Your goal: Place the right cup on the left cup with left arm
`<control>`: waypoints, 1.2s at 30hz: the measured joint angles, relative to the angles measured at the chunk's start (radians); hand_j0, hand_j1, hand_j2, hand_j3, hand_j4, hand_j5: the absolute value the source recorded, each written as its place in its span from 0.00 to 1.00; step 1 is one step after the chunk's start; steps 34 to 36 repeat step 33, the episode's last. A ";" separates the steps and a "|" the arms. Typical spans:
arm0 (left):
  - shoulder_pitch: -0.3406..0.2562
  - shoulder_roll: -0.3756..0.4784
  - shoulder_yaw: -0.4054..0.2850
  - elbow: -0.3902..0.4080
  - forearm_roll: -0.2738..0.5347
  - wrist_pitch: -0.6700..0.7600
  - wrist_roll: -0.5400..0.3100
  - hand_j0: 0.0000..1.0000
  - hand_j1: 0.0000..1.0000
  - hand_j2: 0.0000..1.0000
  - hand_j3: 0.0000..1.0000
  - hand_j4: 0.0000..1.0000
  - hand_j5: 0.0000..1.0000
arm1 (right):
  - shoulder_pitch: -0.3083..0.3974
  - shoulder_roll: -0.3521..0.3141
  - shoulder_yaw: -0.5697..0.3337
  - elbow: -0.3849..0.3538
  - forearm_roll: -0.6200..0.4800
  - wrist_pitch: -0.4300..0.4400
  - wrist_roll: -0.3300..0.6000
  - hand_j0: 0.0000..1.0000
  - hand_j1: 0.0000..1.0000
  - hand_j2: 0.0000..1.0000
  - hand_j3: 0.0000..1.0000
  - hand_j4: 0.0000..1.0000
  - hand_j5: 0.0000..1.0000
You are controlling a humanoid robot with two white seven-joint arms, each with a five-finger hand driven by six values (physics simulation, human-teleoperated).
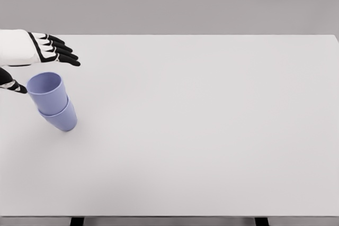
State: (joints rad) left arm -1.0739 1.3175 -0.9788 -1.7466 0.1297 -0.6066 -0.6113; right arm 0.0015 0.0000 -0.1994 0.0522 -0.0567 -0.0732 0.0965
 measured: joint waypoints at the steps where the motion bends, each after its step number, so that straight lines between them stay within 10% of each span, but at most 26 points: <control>1: 0.000 -0.001 0.000 0.000 0.000 -0.002 0.000 1.00 1.00 1.00 1.00 1.00 1.00 | 0.002 0.000 0.000 0.000 0.000 0.000 0.000 1.00 1.00 1.00 1.00 1.00 1.00; 36: -0.001 -0.100 0.080 -0.002 0.006 -0.007 0.000 1.00 1.00 1.00 1.00 1.00 1.00 | 0.000 0.000 0.000 0.000 0.000 0.000 0.000 1.00 1.00 1.00 1.00 1.00 1.00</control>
